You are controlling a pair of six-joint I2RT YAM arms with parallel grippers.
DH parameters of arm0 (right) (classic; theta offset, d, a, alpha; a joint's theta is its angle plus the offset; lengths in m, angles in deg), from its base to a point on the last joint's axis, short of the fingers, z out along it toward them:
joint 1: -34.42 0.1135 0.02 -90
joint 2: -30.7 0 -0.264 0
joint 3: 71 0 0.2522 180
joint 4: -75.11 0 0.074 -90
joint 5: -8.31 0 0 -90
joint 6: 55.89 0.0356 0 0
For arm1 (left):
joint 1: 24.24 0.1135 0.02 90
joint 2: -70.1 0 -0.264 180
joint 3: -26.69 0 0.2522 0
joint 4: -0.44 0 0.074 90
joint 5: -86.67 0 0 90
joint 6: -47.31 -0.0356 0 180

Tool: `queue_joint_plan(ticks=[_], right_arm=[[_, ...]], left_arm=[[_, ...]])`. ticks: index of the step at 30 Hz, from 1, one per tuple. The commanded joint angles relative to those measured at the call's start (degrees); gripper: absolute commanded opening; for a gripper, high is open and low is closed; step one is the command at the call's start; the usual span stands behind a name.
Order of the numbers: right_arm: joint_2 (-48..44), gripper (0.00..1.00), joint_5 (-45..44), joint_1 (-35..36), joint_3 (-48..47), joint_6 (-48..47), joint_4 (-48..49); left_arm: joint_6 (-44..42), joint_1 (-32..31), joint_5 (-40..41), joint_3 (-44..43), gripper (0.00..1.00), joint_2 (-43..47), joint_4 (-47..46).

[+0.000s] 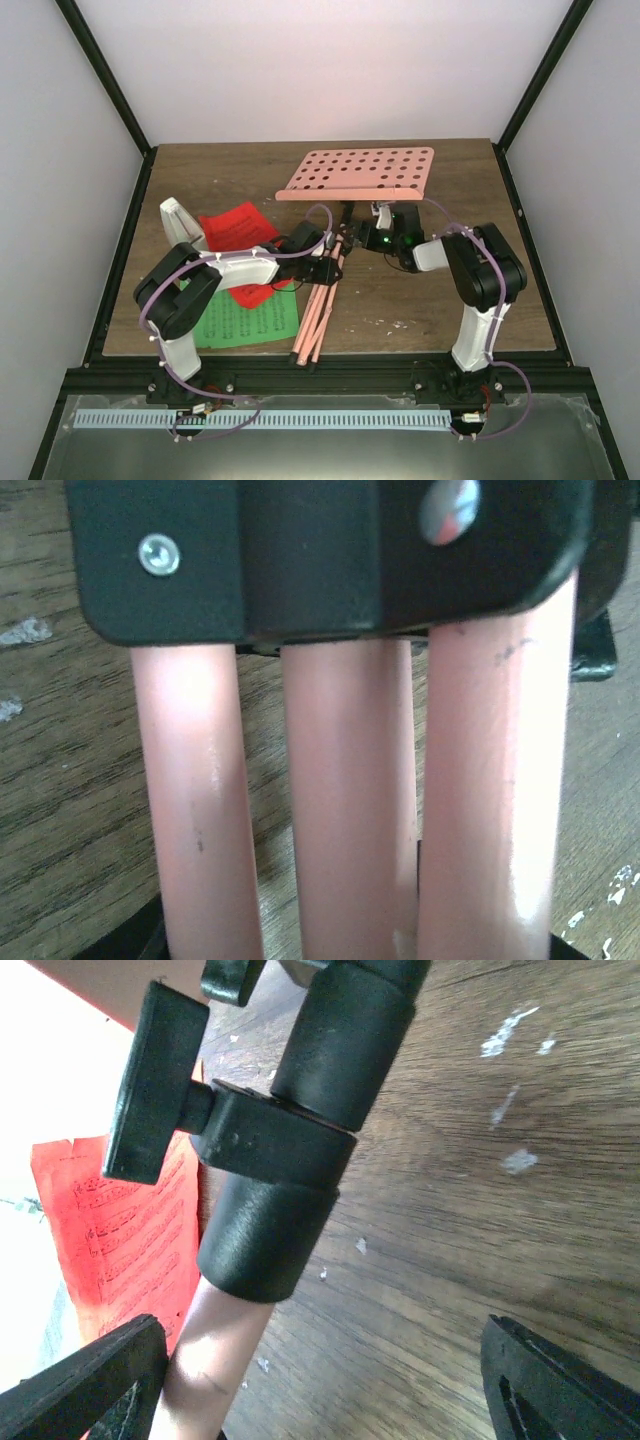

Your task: Pack up the instrument practice props

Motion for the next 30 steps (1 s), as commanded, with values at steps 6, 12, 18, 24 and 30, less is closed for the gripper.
queue_joint_plan(ticks=[6, 12, 18, 24, 30], right_arm=[[-5.8, 0.87, -3.2, -4.7, 3.1, -3.3, 5.5], [-7.1, 0.87, -3.1, -5.9, 5.1, -3.6, 6.1], [-11.0, 0.87, -4.6, -6.6, 7.2, -5.6, 4.7], [-14.3, 0.87, -5.7, -7.5, 9.6, -7.3, 3.2], [-17.1, 0.87, -5.4, -8.0, 10.4, -8.3, 1.8]], left_arm=[[-4.2, 2.2, 8.5, -1.0, 0.22, 0.5, -5.3], [-3.7, 2.6, 9.2, -1.2, 0.21, 0.8, -5.6], [-4.0, 3.2, 9.3, -2.6, 0.30, 0.2, -6.1], [-6.3, 3.4, 9.0, -4.7, 0.57, -0.8, -5.2], [-10.6, 3.5, 8.9, -4.1, 0.79, 1.1, -6.6]])
